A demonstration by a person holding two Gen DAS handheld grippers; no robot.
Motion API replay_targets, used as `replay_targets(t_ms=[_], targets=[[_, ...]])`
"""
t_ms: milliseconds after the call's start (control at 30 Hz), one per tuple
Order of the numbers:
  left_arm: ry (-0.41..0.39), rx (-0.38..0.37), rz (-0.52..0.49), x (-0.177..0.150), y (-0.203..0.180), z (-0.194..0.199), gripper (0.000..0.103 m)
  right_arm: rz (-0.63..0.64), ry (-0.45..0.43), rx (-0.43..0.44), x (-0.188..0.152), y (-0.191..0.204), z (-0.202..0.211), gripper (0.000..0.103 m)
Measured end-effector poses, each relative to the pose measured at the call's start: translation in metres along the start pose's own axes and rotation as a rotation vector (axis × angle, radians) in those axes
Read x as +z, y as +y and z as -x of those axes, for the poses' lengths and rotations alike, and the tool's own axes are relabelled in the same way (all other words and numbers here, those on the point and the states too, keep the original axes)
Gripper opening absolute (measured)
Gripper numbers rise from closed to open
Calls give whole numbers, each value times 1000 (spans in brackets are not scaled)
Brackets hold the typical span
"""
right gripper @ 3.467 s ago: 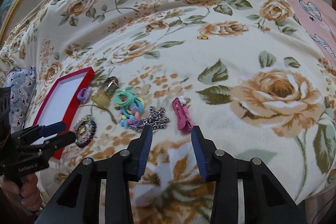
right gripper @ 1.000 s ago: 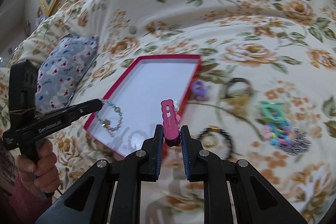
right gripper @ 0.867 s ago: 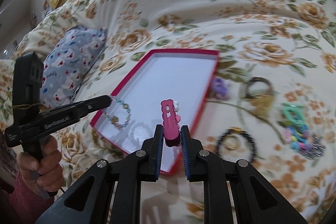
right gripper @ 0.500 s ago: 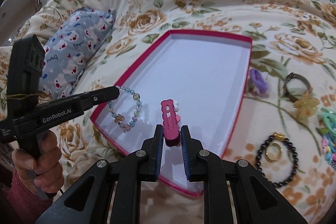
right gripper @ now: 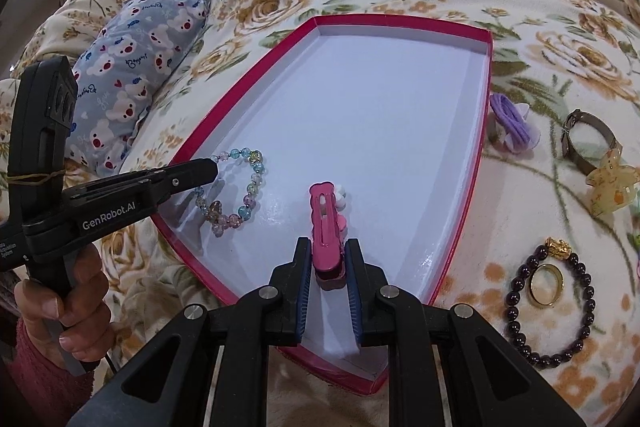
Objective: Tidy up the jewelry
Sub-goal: 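Carry the bracelet with the left tool into the red box while the right tool drops the pink clip there, then grasp the yellow claw clip with the left tool while the right tool grasps the silver chain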
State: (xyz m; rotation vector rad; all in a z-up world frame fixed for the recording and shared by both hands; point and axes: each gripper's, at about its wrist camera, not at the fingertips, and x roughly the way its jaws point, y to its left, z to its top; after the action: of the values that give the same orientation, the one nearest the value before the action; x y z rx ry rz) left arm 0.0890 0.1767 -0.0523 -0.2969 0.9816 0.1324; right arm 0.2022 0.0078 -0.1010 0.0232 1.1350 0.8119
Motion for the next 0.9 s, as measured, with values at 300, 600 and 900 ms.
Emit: replay_targets(t_ms=[300, 600, 900], targets=[[23, 2, 23, -1, 3, -2, 23, -5, -33, -2, -1, -1, 9, 24], [-6, -11, 18, -8, -4, 17, 35, -83, -142, -10, -11, -20, 57, 31], [-19, -50, -37, -18, -34, 31, 47, -177, -222, -145, -40, -66, 104, 39]])
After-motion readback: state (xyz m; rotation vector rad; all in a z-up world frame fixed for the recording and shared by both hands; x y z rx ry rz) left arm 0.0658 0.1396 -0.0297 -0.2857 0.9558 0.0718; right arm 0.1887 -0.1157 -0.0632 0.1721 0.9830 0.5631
